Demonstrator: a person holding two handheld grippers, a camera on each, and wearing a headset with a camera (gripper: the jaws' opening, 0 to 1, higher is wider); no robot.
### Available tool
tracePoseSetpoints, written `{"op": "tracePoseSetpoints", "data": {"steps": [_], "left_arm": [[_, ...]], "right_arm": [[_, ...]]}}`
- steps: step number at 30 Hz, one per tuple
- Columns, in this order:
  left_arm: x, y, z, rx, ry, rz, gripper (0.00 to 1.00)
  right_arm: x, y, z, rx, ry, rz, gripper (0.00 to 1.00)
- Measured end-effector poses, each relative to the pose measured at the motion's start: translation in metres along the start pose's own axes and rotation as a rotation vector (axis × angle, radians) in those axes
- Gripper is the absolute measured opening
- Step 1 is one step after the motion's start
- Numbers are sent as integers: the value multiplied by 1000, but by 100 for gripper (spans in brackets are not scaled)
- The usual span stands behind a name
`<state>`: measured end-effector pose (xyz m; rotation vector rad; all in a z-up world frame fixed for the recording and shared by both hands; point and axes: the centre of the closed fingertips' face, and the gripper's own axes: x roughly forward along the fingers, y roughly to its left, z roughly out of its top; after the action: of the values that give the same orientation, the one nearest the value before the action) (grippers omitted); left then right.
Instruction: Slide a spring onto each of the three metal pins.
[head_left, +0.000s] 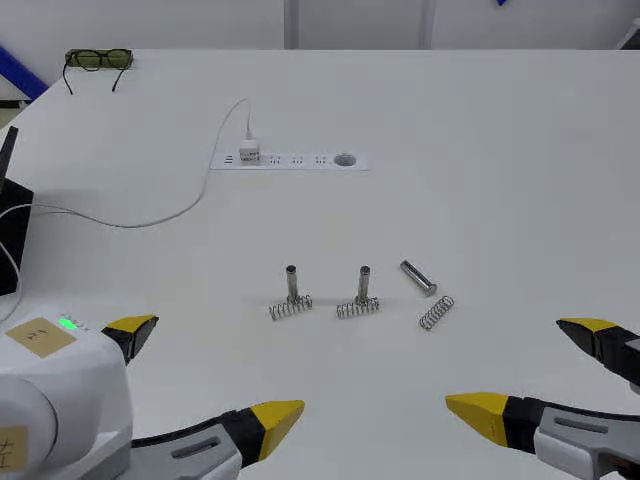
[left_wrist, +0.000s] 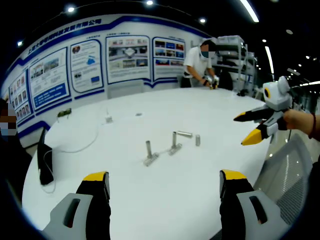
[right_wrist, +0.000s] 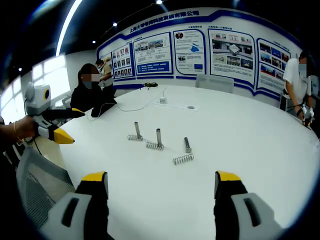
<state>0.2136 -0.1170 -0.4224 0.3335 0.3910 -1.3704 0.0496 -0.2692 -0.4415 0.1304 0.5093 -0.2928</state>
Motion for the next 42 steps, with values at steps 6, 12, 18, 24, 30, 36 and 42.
{"op": "tracePoseSetpoints", "data": {"steps": [6,12,18,24,30,36,42], "left_arm": [[0,0,1,2,-6,2,93],[2,-1,1,1,-2,-1,93],[4,-1,0,-1,2,-2,92],[6,-1,-2,-6,7,-5,92],[8,-1,-3,-8,9,-10,92],[10,-1,-4,-6,10,-12,92],[14,0,-7,-8,15,-12,91]], "right_arm": [[0,-1,1,-1,0,-3,88],[2,-2,1,3,4,-3,88],[5,-6,3,4,7,-7,87],[11,-10,8,11,7,-10,85],[18,-12,14,32,8,-10,82],[27,-16,20,19,5,-9,79],[38,-21,25,6,6,-3,76]]}}
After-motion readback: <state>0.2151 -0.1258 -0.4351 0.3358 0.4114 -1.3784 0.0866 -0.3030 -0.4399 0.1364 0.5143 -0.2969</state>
